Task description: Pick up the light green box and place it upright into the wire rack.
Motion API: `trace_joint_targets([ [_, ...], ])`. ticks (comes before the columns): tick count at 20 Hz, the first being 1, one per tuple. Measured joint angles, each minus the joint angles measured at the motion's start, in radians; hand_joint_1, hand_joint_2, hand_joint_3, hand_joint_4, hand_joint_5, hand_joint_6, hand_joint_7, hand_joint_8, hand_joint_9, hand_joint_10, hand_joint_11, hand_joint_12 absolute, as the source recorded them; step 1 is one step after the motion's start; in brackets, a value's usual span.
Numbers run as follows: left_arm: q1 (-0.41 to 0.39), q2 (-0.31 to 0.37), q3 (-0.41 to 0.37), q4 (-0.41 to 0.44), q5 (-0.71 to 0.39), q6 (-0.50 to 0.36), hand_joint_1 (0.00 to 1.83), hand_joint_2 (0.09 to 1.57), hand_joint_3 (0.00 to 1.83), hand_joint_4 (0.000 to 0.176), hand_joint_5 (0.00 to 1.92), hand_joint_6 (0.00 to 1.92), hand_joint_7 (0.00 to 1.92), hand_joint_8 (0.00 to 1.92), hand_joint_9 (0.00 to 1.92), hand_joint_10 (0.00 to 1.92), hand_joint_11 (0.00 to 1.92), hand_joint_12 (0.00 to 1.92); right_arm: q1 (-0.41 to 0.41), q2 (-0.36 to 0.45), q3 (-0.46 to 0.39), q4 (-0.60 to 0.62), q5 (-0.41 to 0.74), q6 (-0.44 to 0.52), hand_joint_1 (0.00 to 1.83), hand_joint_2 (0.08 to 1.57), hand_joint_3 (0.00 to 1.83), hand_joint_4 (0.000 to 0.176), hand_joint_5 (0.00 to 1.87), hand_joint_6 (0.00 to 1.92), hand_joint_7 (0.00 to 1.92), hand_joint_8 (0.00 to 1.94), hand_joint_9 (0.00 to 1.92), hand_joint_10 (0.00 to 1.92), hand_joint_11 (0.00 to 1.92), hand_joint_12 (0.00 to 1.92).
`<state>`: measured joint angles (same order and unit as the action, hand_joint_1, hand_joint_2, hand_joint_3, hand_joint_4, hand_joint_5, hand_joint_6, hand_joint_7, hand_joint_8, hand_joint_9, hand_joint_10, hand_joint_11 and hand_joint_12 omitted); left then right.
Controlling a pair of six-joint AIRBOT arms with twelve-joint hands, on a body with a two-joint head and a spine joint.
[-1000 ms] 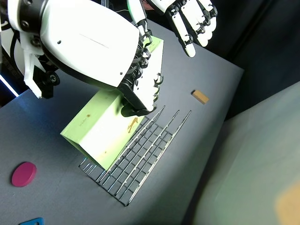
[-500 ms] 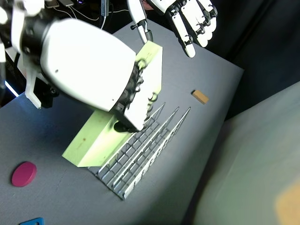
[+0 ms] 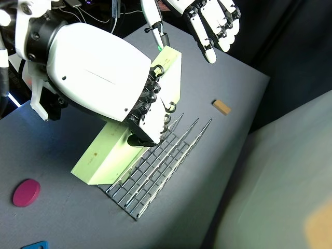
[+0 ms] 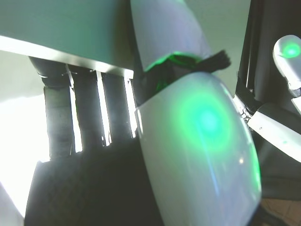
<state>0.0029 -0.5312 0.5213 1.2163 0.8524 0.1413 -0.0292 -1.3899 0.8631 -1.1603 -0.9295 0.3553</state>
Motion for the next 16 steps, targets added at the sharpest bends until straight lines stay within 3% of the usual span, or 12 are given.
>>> trace_joint_targets([
  [12, 0.0, 0.0, 0.0, 0.0, 0.0, 0.0, 0.32, 1.17, 0.0, 0.085, 0.37, 0.0, 0.26, 0.0, 0.25, 0.0, 0.0, 0.68, -0.008, 0.002, 0.0, -0.032, -0.003, 0.004, 1.36, 1.18, 0.0, 0.0, 0.79, 1.09, 0.87, 1.22, 0.79, 1.45, 0.73, 1.4],
  [13, 0.0, 0.0, 0.0, 0.0, 0.0, 0.0, 0.32, 1.17, 0.0, 0.086, 0.35, 0.0, 0.25, 0.0, 0.25, 0.0, 0.0, 0.65, -0.008, 0.002, 0.0, -0.035, -0.006, 0.003, 1.35, 1.19, 0.0, 0.0, 0.74, 1.18, 0.88, 1.22, 0.74, 1.49, 0.66, 1.46],
  [15, 0.0, 0.0, 0.0, 0.0, 0.0, 0.004, 0.32, 1.17, 0.0, 0.087, 0.34, 0.0, 0.24, 0.0, 0.24, 0.0, 0.0, 0.61, -0.008, 0.002, 0.0, -0.044, -0.012, 0.001, 1.35, 1.2, 0.0, 0.0, 0.74, 1.2, 0.87, 1.21, 0.74, 1.49, 0.67, 1.48],
  [16, 0.0, 0.0, 0.0, 0.0, 0.001, 0.006, 0.32, 1.17, 0.0, 0.088, 0.33, 0.0, 0.24, 0.0, 0.23, 0.0, 0.0, 0.59, -0.013, 0.002, 0.0, -0.05, -0.012, 0.0, 1.35, 1.19, 0.0, 0.0, 0.79, 1.12, 0.83, 1.23, 0.79, 1.47, 0.76, 1.43],
])
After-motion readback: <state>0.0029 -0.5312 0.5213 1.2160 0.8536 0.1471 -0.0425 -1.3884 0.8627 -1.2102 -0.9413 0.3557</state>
